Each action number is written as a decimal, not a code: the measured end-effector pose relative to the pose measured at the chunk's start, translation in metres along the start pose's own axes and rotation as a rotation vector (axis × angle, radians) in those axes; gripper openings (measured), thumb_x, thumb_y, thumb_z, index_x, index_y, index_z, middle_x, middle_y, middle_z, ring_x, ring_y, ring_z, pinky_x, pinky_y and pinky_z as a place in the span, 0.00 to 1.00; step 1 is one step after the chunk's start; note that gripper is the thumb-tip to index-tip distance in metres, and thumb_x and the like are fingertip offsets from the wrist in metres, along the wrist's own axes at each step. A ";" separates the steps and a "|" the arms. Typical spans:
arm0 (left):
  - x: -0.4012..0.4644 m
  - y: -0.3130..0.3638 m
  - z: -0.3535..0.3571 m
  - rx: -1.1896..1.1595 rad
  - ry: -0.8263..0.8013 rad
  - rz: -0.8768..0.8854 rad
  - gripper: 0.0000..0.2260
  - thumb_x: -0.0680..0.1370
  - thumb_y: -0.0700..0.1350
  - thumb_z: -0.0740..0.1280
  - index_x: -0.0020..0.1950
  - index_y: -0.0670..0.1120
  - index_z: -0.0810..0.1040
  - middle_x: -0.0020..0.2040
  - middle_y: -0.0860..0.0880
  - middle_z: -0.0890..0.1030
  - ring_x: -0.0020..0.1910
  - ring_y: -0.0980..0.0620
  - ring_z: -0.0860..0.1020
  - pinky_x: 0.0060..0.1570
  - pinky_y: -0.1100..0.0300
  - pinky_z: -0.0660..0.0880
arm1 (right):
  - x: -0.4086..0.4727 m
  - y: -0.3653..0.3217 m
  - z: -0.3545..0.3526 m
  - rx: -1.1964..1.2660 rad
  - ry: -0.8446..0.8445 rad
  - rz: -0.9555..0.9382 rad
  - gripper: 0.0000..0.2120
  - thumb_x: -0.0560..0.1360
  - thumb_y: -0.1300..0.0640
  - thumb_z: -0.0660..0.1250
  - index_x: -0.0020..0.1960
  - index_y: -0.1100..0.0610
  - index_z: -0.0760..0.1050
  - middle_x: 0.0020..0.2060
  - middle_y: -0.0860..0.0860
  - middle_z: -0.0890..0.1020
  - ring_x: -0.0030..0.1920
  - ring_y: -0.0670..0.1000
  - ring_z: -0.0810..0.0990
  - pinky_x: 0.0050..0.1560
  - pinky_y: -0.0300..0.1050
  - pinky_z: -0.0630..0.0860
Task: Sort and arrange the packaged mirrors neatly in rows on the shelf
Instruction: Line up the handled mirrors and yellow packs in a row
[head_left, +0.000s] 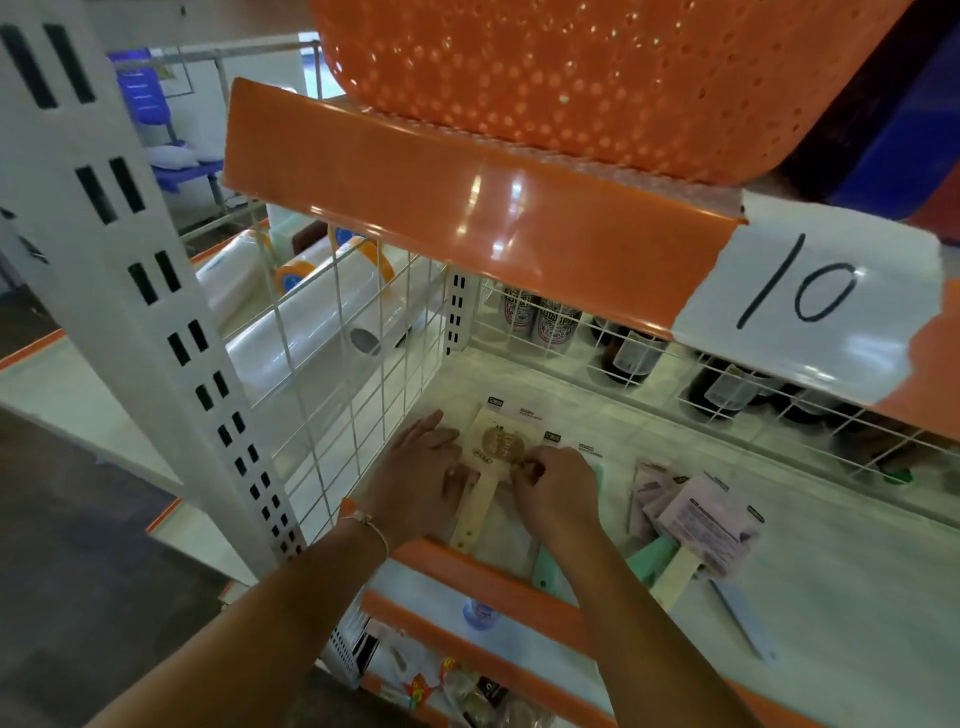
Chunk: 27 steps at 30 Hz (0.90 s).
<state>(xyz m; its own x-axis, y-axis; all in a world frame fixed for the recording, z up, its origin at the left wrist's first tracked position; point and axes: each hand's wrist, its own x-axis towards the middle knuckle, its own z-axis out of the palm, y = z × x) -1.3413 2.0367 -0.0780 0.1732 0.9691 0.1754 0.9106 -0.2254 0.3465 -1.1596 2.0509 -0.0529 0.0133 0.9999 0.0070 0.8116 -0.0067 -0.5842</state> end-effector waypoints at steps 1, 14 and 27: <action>0.000 -0.001 0.001 -0.003 0.006 -0.004 0.27 0.76 0.57 0.51 0.58 0.43 0.82 0.64 0.47 0.79 0.73 0.46 0.66 0.73 0.48 0.62 | 0.000 0.001 0.000 -0.008 -0.011 0.000 0.09 0.74 0.52 0.67 0.49 0.53 0.83 0.45 0.53 0.82 0.45 0.52 0.80 0.44 0.39 0.73; 0.001 -0.007 0.009 -0.037 0.104 0.016 0.24 0.78 0.56 0.54 0.52 0.42 0.84 0.58 0.47 0.82 0.69 0.47 0.71 0.71 0.51 0.65 | -0.009 -0.002 -0.003 -0.039 -0.021 -0.051 0.10 0.77 0.50 0.67 0.53 0.50 0.84 0.49 0.53 0.80 0.50 0.53 0.80 0.50 0.40 0.73; 0.004 -0.012 0.015 -0.091 0.069 -0.041 0.23 0.77 0.58 0.57 0.56 0.44 0.82 0.60 0.47 0.81 0.71 0.47 0.68 0.71 0.49 0.65 | 0.005 -0.003 -0.013 -0.239 -0.142 -0.202 0.25 0.74 0.43 0.68 0.69 0.49 0.73 0.70 0.54 0.69 0.71 0.58 0.63 0.71 0.50 0.63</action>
<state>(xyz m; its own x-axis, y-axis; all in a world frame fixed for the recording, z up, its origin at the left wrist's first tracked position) -1.3461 2.0452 -0.0951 0.1076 0.9692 0.2214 0.8780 -0.1971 0.4361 -1.1545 2.0557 -0.0407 -0.2294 0.9731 -0.0199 0.9036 0.2053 -0.3759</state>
